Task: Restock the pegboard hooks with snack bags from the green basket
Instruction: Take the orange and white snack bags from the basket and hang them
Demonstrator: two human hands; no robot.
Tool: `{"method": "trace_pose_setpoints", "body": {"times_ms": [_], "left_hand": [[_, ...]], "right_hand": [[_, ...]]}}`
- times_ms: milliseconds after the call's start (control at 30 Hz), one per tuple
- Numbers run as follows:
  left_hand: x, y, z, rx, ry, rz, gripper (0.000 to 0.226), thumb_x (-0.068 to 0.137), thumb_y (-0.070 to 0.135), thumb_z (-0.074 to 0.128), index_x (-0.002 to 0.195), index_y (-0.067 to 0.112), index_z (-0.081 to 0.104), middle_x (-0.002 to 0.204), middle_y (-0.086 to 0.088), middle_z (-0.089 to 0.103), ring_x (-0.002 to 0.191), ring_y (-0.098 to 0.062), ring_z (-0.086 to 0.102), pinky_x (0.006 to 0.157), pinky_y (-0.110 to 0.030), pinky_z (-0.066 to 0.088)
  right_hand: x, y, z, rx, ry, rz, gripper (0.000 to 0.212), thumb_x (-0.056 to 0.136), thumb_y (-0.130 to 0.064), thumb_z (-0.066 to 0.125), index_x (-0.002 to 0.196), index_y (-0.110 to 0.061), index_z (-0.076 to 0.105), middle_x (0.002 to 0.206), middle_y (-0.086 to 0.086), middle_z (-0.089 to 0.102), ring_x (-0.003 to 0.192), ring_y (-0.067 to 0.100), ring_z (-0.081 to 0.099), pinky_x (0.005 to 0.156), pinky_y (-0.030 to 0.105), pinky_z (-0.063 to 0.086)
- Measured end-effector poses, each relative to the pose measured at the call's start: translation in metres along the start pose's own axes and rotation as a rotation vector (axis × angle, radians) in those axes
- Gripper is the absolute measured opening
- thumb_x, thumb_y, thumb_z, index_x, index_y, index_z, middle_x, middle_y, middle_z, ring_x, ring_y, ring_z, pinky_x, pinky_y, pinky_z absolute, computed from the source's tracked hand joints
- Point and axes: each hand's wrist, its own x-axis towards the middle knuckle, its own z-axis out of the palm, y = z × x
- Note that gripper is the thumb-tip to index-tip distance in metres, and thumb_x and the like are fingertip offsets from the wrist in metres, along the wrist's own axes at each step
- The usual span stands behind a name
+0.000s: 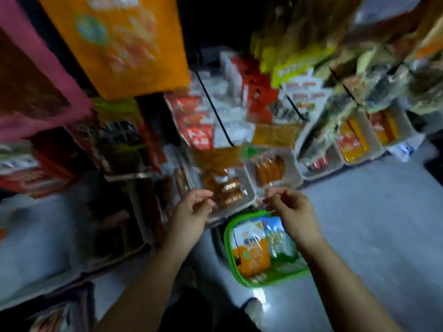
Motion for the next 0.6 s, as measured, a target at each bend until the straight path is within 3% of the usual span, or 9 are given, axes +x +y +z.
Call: {"method": "trace_pose_setpoints", "body": {"times_ms": [133,200,333,367,400,467,500,600], "left_hand": [[0.005,-0.086,0.068,0.12,-0.141,-0.094,0.026,0.085,-0.006,0.06,0.086,0.02,0.06,0.083,-0.004,0.064,0.069,0.007,0.056,0.072,-0.008,0.042],[0.014,-0.146,0.104,0.16,-0.201,-0.15,0.03,0.084,-0.005,0.061,0.082,0.025,0.059,0.088,-0.009,0.066,0.073,0.006,0.059,0.079,-0.018,0.045],[0.037,-0.274,0.172,0.25,-0.29,-0.33,0.015,0.085,-0.004,0.061,0.094,0.008,0.063,0.102,-0.022,0.068,0.1,-0.035,0.063,0.095,-0.046,0.047],[0.045,-0.305,0.187,0.25,-0.291,-0.374,0.013,0.085,-0.003,0.062,0.097,0.002,0.063,0.103,-0.026,0.067,0.102,-0.038,0.062,0.096,-0.047,0.046],[0.052,-0.332,0.201,0.252,-0.298,-0.417,0.012,0.083,0.001,0.064,0.095,0.001,0.063,0.101,-0.027,0.066,0.1,-0.036,0.062,0.093,-0.044,0.046],[0.064,-0.377,0.226,0.229,-0.342,-0.506,0.015,0.077,0.015,0.065,0.087,0.005,0.063,0.089,-0.022,0.064,0.09,-0.027,0.059,0.081,-0.035,0.045],[0.071,-0.398,0.239,0.183,-0.365,-0.556,0.018,0.078,0.017,0.064,0.092,0.007,0.064,0.088,-0.018,0.063,0.088,-0.025,0.059,0.078,-0.033,0.044],[0.095,-0.457,0.27,0.15,-0.335,-0.718,0.036,0.092,0.013,0.057,0.126,0.002,0.054,0.122,-0.014,0.06,0.108,-0.028,0.057,0.093,-0.033,0.044]], "right_hand": [[-0.003,0.115,-0.037,-0.058,0.035,0.238,0.023,0.091,-0.001,0.058,0.073,-0.016,0.06,0.062,-0.001,0.063,0.047,-0.002,0.058,0.051,0.013,0.046],[0.004,0.18,-0.046,-0.123,0.011,0.33,0.026,0.09,-0.001,0.059,0.071,-0.019,0.058,0.065,0.003,0.062,0.048,-0.001,0.058,0.053,0.015,0.047],[0.026,0.322,-0.052,-0.321,-0.106,0.521,0.009,0.084,-0.012,0.067,0.081,-0.02,0.066,0.083,0.01,0.066,0.075,0.021,0.06,0.079,0.041,0.051],[0.033,0.358,-0.051,-0.382,-0.145,0.549,0.006,0.084,-0.015,0.068,0.09,-0.015,0.069,0.086,0.01,0.065,0.079,0.021,0.059,0.082,0.041,0.051],[0.04,0.392,-0.049,-0.459,-0.173,0.575,0.016,0.085,-0.02,0.068,0.099,-0.011,0.07,0.088,0.01,0.065,0.081,0.021,0.058,0.081,0.038,0.05],[0.055,0.449,-0.043,-0.584,-0.211,0.616,0.028,0.086,-0.026,0.067,0.109,-0.01,0.068,0.098,0.015,0.069,0.086,0.022,0.061,0.077,0.03,0.046],[0.065,0.476,-0.039,-0.626,-0.226,0.623,0.031,0.086,-0.028,0.066,0.112,-0.011,0.068,0.106,0.015,0.069,0.09,0.025,0.063,0.076,0.028,0.045],[0.097,0.542,-0.024,-0.614,-0.226,0.636,0.04,0.085,-0.027,0.068,0.121,-0.01,0.061,0.117,0.018,0.066,0.099,0.027,0.064,0.077,0.028,0.047]]}}
